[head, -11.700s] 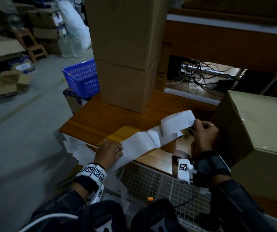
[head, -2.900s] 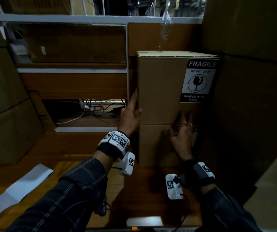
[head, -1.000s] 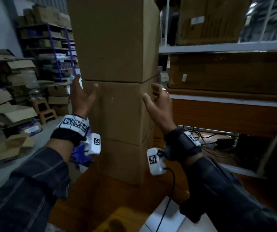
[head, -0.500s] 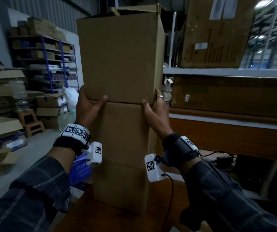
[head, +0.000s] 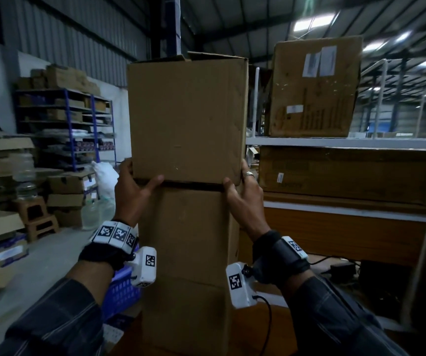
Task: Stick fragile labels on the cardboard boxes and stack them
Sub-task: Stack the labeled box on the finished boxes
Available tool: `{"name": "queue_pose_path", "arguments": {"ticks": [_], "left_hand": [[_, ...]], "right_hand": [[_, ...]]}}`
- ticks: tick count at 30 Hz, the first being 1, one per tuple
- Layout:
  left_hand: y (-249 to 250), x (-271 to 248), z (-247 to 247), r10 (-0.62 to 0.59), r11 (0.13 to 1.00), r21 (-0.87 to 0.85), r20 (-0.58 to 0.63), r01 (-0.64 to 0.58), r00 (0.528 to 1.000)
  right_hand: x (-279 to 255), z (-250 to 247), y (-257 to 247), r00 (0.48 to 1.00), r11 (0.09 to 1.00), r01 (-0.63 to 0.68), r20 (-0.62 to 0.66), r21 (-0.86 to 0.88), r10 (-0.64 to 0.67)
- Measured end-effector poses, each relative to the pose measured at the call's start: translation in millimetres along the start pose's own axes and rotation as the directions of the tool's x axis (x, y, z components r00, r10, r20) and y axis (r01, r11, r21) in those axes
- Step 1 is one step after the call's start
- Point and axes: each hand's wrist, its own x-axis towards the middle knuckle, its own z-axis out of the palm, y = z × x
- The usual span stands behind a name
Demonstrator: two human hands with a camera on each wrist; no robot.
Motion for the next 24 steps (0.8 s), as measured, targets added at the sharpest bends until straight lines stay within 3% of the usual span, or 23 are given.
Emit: {"name": "queue_pose_path", "arguments": {"ticks": [11,24], "left_hand": [[71.9,-53.4,3.2,0.096,0.995,0.006,-0.049,-0.095,0.994],[151.0,-216.7,75.6,0.100,0.992,-0.085,0.095,-0.092,0.990]], "right_hand": [[-36.8,-70.0,-29.7,0.992,0.993,0.112,-0.054,0.033,-0.111],[-156.2,-258.1,-16.4,0.984,0.990,0.053,-0.165,-0.127,-0.074]]}}
